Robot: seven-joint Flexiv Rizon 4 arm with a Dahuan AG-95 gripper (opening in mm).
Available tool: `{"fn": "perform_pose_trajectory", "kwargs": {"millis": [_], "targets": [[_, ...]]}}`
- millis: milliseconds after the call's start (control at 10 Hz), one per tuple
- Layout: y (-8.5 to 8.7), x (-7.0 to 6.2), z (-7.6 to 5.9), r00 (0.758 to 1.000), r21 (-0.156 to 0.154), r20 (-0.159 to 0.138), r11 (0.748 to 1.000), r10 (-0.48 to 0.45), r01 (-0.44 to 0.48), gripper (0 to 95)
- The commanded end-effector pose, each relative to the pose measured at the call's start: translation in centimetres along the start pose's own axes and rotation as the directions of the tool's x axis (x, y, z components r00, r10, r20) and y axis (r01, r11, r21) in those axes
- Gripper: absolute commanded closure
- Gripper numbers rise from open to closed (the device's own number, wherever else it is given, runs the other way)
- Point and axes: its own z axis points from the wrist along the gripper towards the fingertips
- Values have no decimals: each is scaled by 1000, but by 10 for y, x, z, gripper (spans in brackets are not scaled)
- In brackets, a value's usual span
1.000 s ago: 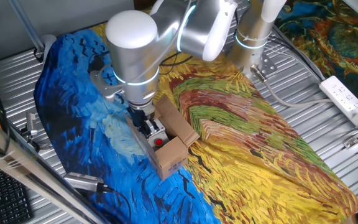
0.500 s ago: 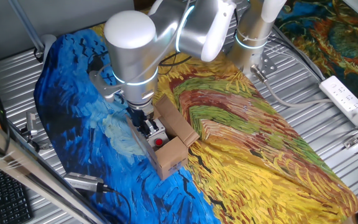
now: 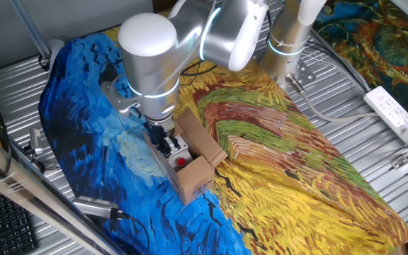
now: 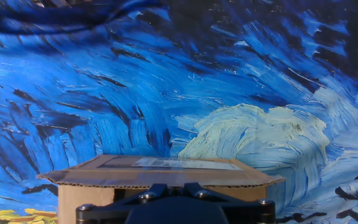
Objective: Open a box
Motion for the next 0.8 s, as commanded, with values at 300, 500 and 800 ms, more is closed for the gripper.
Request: {"fn": "perform_pose_trajectory", "kwargs": {"millis": [300,500,800], "targets": [[0,0,0,1000,6,-14,1000,-7,7,950],[0,0,0,1000,7,-15,1000,-10,10,950],[0,0,0,1000,16,13,1000,14,-14,950]]}}
